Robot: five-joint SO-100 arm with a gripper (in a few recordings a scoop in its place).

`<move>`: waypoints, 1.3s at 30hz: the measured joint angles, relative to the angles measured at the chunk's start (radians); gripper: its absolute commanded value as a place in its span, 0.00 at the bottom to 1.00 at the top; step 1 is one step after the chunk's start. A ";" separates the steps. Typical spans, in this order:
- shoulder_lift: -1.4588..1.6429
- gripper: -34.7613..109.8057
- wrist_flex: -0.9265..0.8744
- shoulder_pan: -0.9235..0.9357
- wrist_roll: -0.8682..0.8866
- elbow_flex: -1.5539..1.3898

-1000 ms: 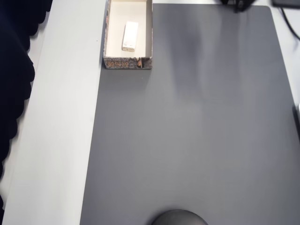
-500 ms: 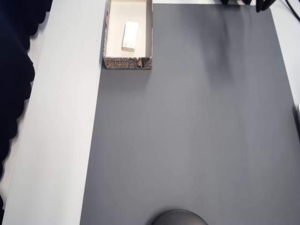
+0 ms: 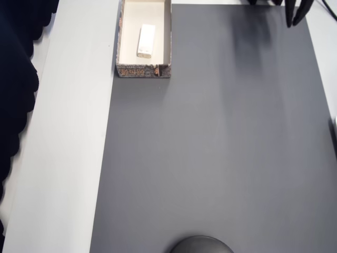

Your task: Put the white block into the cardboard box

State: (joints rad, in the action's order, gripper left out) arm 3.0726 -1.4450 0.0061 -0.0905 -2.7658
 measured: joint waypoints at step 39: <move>0.218 0.23 0.219 0.072 0.149 -0.308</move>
State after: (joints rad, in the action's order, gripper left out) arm 3.2904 -1.2257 0.0782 0.0583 -3.0741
